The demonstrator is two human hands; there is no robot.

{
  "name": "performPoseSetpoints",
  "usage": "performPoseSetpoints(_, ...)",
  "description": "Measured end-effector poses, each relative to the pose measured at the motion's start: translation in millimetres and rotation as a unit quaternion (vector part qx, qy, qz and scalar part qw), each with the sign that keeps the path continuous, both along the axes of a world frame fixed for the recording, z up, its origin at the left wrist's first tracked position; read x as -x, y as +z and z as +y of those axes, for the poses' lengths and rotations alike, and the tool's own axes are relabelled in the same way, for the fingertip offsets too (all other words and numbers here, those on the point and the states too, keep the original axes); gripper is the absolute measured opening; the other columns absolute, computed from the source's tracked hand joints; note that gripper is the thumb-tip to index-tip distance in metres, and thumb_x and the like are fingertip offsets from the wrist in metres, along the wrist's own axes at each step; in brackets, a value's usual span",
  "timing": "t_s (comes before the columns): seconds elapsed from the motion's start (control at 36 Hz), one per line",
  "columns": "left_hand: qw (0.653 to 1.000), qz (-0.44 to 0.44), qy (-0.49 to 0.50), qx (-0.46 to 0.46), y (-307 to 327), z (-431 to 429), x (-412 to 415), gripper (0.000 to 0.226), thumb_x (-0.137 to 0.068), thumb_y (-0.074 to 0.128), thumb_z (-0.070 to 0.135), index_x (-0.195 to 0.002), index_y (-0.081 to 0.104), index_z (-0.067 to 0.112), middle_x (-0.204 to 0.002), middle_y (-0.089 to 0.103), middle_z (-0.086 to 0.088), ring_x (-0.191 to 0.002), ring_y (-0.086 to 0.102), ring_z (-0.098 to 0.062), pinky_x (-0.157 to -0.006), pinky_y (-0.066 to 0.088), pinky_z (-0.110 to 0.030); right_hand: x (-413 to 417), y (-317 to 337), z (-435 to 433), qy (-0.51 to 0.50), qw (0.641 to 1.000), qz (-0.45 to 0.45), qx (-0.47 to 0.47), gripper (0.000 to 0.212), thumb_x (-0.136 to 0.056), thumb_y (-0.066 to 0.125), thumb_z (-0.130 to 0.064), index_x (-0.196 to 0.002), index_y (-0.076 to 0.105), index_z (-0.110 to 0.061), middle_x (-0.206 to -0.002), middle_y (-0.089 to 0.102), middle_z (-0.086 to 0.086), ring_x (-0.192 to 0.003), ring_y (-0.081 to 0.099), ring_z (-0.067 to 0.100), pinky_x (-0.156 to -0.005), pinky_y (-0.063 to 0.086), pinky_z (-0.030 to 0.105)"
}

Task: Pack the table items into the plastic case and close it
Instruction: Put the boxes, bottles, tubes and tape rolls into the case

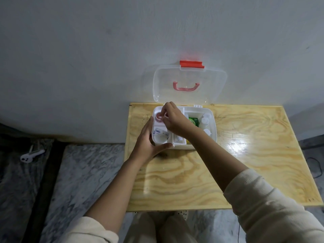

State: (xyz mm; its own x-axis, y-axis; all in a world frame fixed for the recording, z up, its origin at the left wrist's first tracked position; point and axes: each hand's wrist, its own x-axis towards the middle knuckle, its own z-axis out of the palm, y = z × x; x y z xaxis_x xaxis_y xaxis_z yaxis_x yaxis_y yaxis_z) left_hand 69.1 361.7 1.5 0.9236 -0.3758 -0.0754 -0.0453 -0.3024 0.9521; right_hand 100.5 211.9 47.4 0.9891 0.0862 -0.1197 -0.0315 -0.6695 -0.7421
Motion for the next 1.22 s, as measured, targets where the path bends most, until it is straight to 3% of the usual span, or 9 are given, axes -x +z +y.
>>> performPoseSetpoints(0.28,1.000,0.005,-0.002,0.001,-0.9,-0.5,-0.3,0.090,-0.064,0.088,0.033,-0.125,0.028,0.059,-0.123,0.044,0.036,-0.111,0.042,0.026,-0.084,0.039,0.000,-2.4,1.5,-4.7,-0.027,0.999,0.002,0.030,0.037,-0.075,0.071,-0.008,-0.087,0.036,-0.013,-0.091,0.045,0.005,-0.076,0.038,0.019,-0.059,0.034,-0.001)
performPoseSetpoints(0.36,1.000,0.008,-0.002,0.003,-0.5,-0.5,-0.9,0.093,-0.061,0.088,0.041,-0.133,0.031,0.053,-0.127,0.047,0.033,-0.117,0.044,0.018,-0.088,0.041,-0.005,-3.3,0.9,-4.4,-0.026,0.999,-0.005,0.047,0.038,-0.073,0.074,-0.010,-0.089,0.039,-0.014,-0.092,0.049,0.005,-0.078,0.042,0.020,-0.055,0.034,0.007)
performPoseSetpoints(0.47,1.000,0.013,-0.006,0.000,-3.1,-0.4,-2.5,0.096,-0.060,0.086,0.047,-0.138,0.031,0.046,-0.127,0.045,0.034,-0.116,0.044,0.020,-0.087,0.040,-0.002,-1.9,1.7,-6.0,-0.031,0.995,-0.013,0.096,0.031,-0.072,0.075,-0.015,-0.093,0.054,-0.009,-0.099,0.056,0.010,-0.085,0.047,0.021,-0.067,0.036,0.022)
performPoseSetpoints(0.56,1.000,0.016,0.001,0.000,-4.9,-1.2,-3.3,0.095,-0.062,0.089,0.037,-0.137,0.032,0.045,-0.125,0.045,0.036,-0.115,0.044,0.021,-0.085,0.039,-0.001,-1.1,4.0,-8.3,-0.031,0.993,-0.006,0.116,0.028,-0.072,0.075,-0.016,-0.094,0.060,-0.009,-0.101,0.057,0.008,-0.086,0.048,0.018,-0.070,0.040,0.025)
performPoseSetpoints(0.64,1.000,0.018,0.001,-0.001,-5.6,-1.4,-3.1,0.095,-0.058,0.087,0.047,-0.135,0.031,0.052,-0.127,0.045,0.036,-0.119,0.044,0.016,-0.089,0.038,-0.002,-0.1,4.4,-8.5,-0.021,0.991,-0.001,0.130,0.029,-0.071,0.075,-0.013,-0.097,0.063,-0.010,-0.101,0.061,0.009,-0.085,0.052,0.020,-0.070,0.042,0.025)
performPoseSetpoints(0.81,1.000,0.017,-0.009,0.003,-7.4,-1.4,-4.5,0.104,-0.057,0.085,0.054,-0.145,0.033,0.035,-0.140,0.049,0.016,-0.128,0.047,-0.003,-0.102,0.046,-0.028,-1.3,2.1,-4.9,-0.069,0.991,-0.015,0.115,0.026,-0.068,0.078,-0.010,-0.091,0.065,-0.006,-0.095,0.064,0.012,-0.085,0.057,0.027,-0.072,0.046,0.034)
performPoseSetpoints(0.94,1.000,0.011,-0.007,0.003,-5.1,-1.7,-3.2,0.105,-0.056,0.083,0.057,-0.145,0.029,0.040,-0.138,0.044,0.023,-0.129,0.044,0.000,-0.098,0.041,-0.016,0.8,2.4,0.0,-0.108,0.989,-0.025,0.100,0.028,-0.072,0.075,-0.010,-0.095,0.062,-0.003,-0.098,0.062,0.013,-0.079,0.049,0.019,-0.067,0.040,0.028)
performPoseSetpoints(1.08,1.000,0.011,-0.001,0.010,-3.1,-1.4,-2.8,0.098,-0.054,0.083,0.054,-0.135,0.028,0.054,-0.130,0.040,0.038,-0.120,0.039,0.021,-0.090,0.036,-0.001,4.8,4.2,-0.9,-0.139,0.985,-0.046,0.092,0.019,-0.073,0.071,-0.009,-0.091,0.065,-0.006,-0.095,0.065,0.012,-0.084,0.058,0.025,-0.067,0.045,0.029)
performPoseSetpoints(1.22,1.000,0.005,-0.003,0.004,-7.6,-2.3,-4.6,0.097,-0.059,0.090,0.036,-0.142,0.039,0.033,-0.135,0.053,0.018,-0.124,0.049,0.003,-0.096,0.042,-0.015,10.9,7.7,0.1,-0.149,0.986,-0.028,0.075,0.018,-0.075,0.070,-0.012,-0.093,0.068,-0.007,-0.094,0.071,0.010,-0.083,0.062,0.020,-0.071,0.047,0.026)
